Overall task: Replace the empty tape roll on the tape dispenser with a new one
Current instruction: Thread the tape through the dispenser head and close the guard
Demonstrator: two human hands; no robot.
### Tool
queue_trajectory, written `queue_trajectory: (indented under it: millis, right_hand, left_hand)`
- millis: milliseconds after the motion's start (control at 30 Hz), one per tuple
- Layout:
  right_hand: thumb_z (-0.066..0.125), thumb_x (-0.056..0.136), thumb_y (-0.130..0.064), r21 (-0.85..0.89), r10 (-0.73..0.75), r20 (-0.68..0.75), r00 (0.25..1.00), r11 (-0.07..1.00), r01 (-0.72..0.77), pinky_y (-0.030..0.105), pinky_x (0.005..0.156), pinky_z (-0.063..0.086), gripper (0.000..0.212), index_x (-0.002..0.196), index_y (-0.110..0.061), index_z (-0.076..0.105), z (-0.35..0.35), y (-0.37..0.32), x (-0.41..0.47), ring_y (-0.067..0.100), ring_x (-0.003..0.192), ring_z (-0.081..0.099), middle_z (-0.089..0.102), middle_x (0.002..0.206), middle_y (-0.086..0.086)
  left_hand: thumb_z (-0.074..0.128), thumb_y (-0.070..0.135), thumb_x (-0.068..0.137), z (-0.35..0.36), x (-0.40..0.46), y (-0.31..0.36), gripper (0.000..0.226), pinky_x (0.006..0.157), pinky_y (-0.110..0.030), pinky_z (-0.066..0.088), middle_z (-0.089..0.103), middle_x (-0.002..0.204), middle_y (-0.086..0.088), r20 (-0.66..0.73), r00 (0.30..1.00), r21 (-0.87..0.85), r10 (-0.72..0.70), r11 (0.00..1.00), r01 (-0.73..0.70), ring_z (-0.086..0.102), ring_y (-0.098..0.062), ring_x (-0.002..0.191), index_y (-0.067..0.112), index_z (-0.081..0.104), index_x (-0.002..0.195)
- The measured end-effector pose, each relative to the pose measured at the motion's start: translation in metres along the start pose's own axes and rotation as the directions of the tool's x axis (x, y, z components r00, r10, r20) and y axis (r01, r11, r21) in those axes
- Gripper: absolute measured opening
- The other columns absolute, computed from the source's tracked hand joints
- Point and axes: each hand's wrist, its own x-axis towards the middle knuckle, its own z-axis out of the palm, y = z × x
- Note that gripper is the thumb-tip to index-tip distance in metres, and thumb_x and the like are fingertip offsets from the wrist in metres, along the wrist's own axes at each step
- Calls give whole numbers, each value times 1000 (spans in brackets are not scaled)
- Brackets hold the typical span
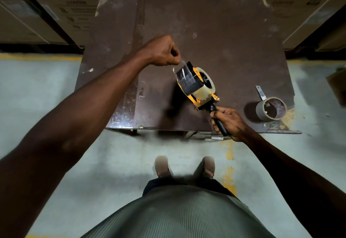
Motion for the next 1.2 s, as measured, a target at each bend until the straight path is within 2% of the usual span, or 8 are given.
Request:
queue_trajectory:
  millis: [100, 233, 400, 533, 667, 833, 1000, 1200]
  right_hand:
    - [55, 99, -7, 13, 2, -4, 1000, 1000, -2, 22, 38, 42, 15, 90, -11, 67, 3, -2, 1, 19, 44, 50, 58, 66, 9]
    - [54, 99, -9, 25, 14, 5, 1000, 1000, -14, 21, 38, 41, 22, 82, -15, 66, 5, 1, 0, 19, 44, 50, 57, 65, 9]
    - [55, 98, -13, 51, 8, 29, 1000, 999, -10, 24, 41, 42, 17, 86, -15, 66, 8, 3, 0, 20, 46, 50, 58, 67, 10]
    - [53, 99, -12, 53, 3, 35, 999, 999, -5, 24, 39, 42, 16, 85, -12, 61, 8, -1, -1, 19, 45, 50, 57, 66, 10]
    - [55, 97, -13, 65, -8, 36, 999, 998, 5, 23, 38, 41, 15, 84, -13, 62, 7, -4, -3, 20, 44, 50, 58, 66, 10]
    - [51, 101, -8, 37, -3, 27, 1000, 999, 2, 24, 37, 42, 11, 97, -4, 60, 8, -7, -8, 18, 43, 50, 57, 64, 8]
    - [56, 96, -14, 44, -10, 27, 1000, 999, 9, 23, 38, 41, 23, 75, -18, 64, 7, -1, -8, 20, 44, 49, 56, 66, 11]
    - [53, 99, -8, 65, -15, 16, 1000, 998, 14, 23, 37, 40, 33, 70, -20, 64, 10, -3, -12, 20, 43, 48, 55, 65, 11]
  left_hand:
    - [67, 13, 83, 4, 3, -2, 12, 59, -29, 53, 74, 71, -10, -25, 1000, -44, -6, 999, 5, 62, -16, 57, 13, 78, 79]
    - [69, 17, 85, 10, 2, 1, 10, 59, -26, 51, 74, 71, -7, -17, 1000, -43, -24, 999, 23, 62, -12, 55, 14, 79, 84]
    - [68, 15, 82, 20, 1, 8, 11, 50, -21, 49, 73, 70, -5, -8, 997, -125, -71, 990, 69, 62, -12, 51, 12, 79, 83]
    - [68, 12, 86, 24, 0, 12, 11, 56, -30, 59, 73, 68, -8, -14, 988, -241, -154, 960, 146, 66, -14, 53, 7, 77, 89]
    - [71, 14, 87, 27, -2, 22, 11, 57, -29, 58, 73, 67, -8, -40, 975, -330, -220, 924, 195, 69, -15, 56, 3, 73, 87]
    - [74, 15, 83, 33, -5, 27, 12, 53, -28, 57, 73, 65, -8, -76, 948, -379, -308, 889, 258, 67, -15, 54, 4, 73, 86]
    - [80, 13, 79, 36, -9, 28, 14, 45, -25, 51, 71, 63, -7, -105, 944, -378, -314, 890, 254, 66, -14, 48, 12, 66, 80]
    - [76, 10, 82, 45, -10, 28, 17, 45, -24, 50, 71, 62, -6, -152, 931, -434, -332, 869, 239, 65, -13, 49, 16, 63, 74]
